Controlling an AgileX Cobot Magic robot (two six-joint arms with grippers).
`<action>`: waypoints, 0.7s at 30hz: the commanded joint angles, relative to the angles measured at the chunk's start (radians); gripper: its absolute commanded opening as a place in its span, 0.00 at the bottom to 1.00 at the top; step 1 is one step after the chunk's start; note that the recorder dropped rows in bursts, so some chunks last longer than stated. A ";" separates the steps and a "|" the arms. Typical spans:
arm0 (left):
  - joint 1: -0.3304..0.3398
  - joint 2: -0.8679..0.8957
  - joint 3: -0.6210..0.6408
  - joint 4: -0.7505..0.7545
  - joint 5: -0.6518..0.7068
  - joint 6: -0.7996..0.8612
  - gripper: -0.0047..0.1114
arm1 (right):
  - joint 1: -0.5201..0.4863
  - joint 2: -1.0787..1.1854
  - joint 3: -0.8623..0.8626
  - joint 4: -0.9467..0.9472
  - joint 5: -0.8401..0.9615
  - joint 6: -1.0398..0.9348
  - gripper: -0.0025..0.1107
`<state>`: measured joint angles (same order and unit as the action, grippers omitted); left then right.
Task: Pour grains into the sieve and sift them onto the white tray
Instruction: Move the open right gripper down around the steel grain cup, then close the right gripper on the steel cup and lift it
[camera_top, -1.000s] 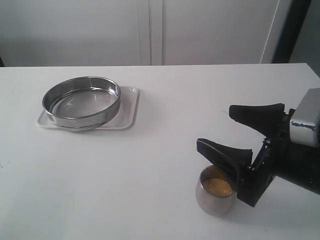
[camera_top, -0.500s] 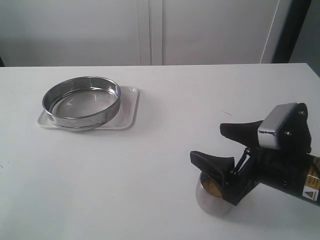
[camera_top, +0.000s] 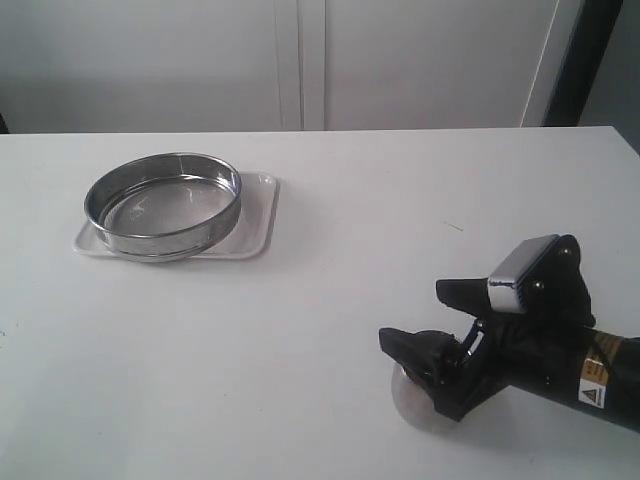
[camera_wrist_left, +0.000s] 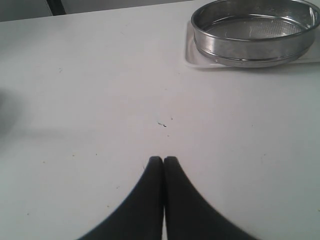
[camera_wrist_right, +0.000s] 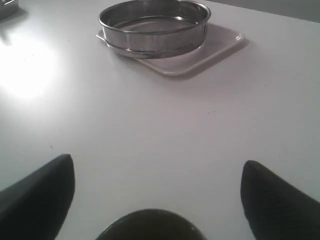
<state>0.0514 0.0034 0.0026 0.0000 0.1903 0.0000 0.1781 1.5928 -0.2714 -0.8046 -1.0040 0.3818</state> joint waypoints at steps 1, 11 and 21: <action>-0.005 -0.003 -0.003 0.000 -0.002 0.000 0.04 | 0.001 0.044 0.000 0.002 -0.002 -0.014 0.76; -0.005 -0.003 -0.003 0.000 -0.002 0.000 0.04 | 0.001 0.138 -0.007 0.029 0.004 -0.044 0.76; -0.005 -0.003 -0.003 0.000 -0.002 0.000 0.04 | 0.001 0.225 -0.014 0.048 -0.019 -0.167 0.76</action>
<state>0.0514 0.0034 0.0026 0.0000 0.1903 0.0000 0.1781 1.7949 -0.2797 -0.7774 -1.0042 0.2629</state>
